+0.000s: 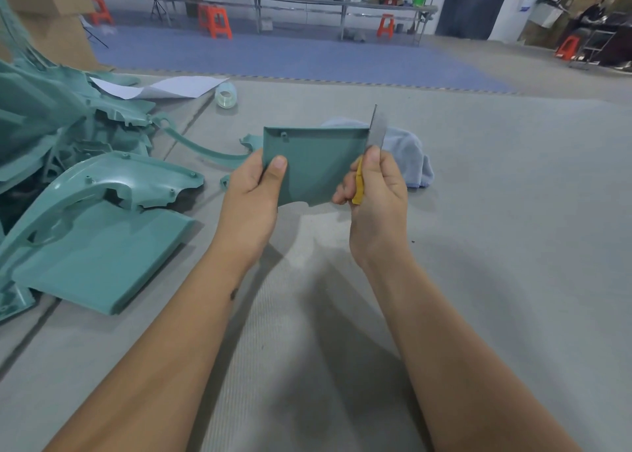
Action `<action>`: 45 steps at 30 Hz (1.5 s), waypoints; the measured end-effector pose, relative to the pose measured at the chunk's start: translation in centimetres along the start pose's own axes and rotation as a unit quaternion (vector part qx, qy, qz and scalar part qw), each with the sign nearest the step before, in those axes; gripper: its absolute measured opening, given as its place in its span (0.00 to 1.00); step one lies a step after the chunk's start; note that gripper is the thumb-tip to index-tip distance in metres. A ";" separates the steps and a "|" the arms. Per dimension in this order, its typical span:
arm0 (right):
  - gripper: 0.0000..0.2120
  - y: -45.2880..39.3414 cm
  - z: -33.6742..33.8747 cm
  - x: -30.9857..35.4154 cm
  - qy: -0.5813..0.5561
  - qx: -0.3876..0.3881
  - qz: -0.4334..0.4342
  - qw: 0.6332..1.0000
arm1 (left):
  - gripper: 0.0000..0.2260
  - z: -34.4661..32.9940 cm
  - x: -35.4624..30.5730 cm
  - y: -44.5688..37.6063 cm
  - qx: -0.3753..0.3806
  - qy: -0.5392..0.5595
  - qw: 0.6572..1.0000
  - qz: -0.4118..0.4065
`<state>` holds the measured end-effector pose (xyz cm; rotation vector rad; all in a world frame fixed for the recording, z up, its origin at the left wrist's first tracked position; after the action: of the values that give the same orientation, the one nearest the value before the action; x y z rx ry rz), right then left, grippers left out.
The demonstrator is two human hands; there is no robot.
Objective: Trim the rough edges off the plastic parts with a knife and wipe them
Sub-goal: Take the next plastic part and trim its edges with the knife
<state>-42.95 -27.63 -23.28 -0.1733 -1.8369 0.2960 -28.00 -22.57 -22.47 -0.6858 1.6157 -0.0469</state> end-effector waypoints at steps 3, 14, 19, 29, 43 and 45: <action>0.17 0.4 -0.2 0.8 -0.015 -0.031 0.003 0.999 | 0.09 -0.6 0.0 0.5 0.000 -0.042 0.999 -0.013; 0.24 2.4 -4.5 0.7 0.060 0.126 -0.039 0.989 | 0.09 -1.7 0.6 0.4 0.009 -0.041 0.999 0.001; 0.15 2.6 -4.9 0.7 0.085 0.121 -0.015 0.989 | 0.11 -2.1 0.3 0.3 -0.010 -0.014 1.000 -0.012; 0.17 2.3 -5.0 1.1 0.092 0.053 -0.018 0.994 | 0.10 -2.2 0.7 0.2 -0.027 0.002 1.000 0.007; 0.16 0.6 -3.0 0.0 -0.044 -0.013 -0.060 0.997 | 0.12 -2.0 -0.4 0.8 -0.033 0.003 0.999 -0.003; 0.16 0.2 -2.1 0.3 -0.040 -0.036 -0.069 0.996 | 0.12 -2.0 -0.5 0.8 -0.036 0.000 0.999 -0.005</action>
<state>-41.01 -27.11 -22.52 -0.0848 -1.9293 0.1415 -30.14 -22.37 -22.04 -0.7493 1.6206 0.0034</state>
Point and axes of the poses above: each hand's wrist, its own y-axis away from the middle knuckle, its own z-axis out of the back of the hand, x = y × z, the point moved 6 cm from there along -y, towards the middle knuckle, and after that the axes turned 10 degrees about y, right-handed, at the moved point
